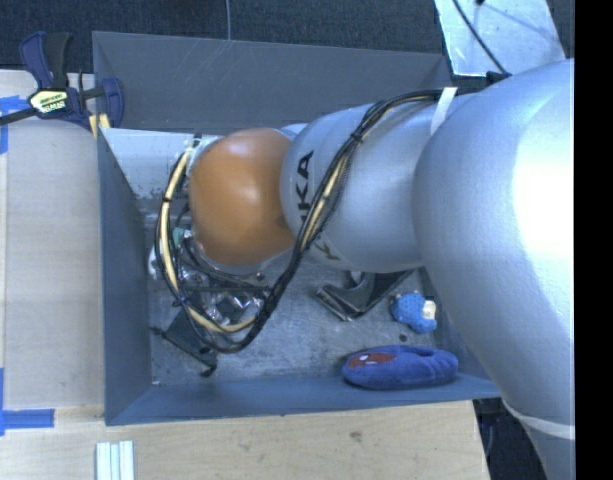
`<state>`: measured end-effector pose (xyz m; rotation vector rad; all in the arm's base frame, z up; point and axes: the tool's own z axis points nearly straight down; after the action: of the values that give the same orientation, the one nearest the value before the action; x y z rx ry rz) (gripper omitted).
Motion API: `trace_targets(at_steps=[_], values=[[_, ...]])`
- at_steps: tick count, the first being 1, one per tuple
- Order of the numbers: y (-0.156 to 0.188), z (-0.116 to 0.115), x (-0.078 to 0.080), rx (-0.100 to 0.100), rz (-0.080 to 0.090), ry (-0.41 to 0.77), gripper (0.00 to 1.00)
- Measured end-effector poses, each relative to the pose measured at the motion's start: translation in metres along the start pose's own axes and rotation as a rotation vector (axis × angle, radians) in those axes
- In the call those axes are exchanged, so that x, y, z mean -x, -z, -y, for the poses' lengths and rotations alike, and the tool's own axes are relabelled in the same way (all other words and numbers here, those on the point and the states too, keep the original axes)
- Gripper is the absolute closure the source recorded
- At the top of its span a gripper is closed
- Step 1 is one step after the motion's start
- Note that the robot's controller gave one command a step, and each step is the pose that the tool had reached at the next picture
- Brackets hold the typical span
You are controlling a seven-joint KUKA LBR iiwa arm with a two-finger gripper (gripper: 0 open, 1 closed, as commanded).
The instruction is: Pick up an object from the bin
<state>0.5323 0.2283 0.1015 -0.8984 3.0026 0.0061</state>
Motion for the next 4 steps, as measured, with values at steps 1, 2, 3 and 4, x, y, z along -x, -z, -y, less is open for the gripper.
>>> trace_targets(at_steps=[1, 2, 3, 4], values=[[0.011, 0.018, -0.023, -0.003, -0.007, -0.166, 0.0], [-0.032, 0.011, -0.008, 0.0, -0.006, 0.341, 0.0], [-0.032, 0.011, -0.007, 0.001, -0.006, 0.337, 0.0], [-0.032, 0.011, -0.007, 0.001, -0.005, 0.337, 1.0]])
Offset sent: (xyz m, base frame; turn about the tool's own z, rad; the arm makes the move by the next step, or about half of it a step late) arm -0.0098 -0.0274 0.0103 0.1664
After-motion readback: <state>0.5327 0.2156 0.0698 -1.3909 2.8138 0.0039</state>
